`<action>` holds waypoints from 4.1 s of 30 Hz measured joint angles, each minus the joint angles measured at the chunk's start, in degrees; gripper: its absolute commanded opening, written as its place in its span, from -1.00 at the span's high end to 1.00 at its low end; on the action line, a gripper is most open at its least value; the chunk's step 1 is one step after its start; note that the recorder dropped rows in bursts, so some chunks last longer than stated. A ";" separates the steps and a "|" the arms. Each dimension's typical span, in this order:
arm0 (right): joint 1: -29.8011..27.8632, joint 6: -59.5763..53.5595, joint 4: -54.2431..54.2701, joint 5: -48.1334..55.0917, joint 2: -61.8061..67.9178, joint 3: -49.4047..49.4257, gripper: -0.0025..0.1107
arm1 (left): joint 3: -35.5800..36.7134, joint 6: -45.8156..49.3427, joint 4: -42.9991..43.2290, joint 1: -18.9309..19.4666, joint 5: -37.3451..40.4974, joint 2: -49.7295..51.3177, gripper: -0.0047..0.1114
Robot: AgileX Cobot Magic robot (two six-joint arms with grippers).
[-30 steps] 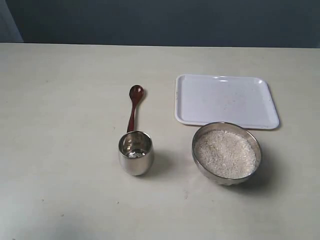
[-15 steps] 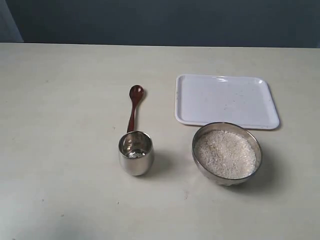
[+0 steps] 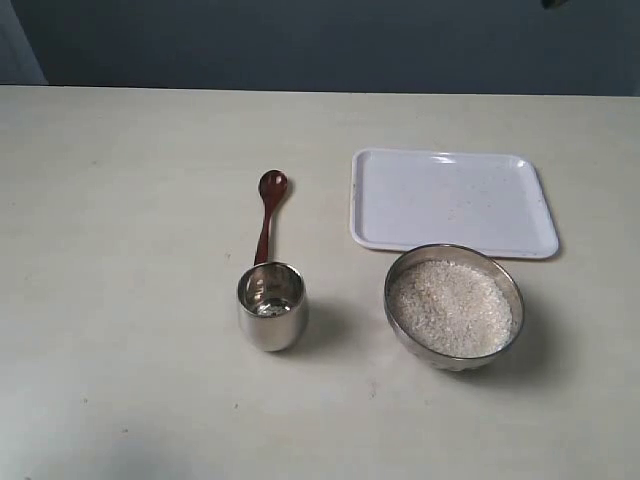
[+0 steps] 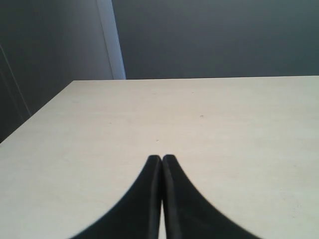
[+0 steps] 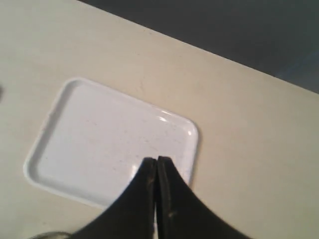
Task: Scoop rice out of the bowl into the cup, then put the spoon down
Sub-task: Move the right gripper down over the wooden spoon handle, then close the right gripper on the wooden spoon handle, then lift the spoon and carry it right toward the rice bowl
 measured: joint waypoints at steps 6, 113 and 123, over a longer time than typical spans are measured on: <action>7.02 0.00 5.87 -0.74 10.27 -10.89 0.97 | 0.00 0.00 0.00 0.00 0.00 0.00 0.91; 15.76 -12.81 3.82 2.14 33.80 -19.66 0.97 | 0.00 0.00 0.00 0.00 0.00 0.00 0.91; 15.76 -15.18 0.47 10.22 21.13 -18.57 0.97 | 0.00 0.00 0.00 0.00 0.00 0.00 0.91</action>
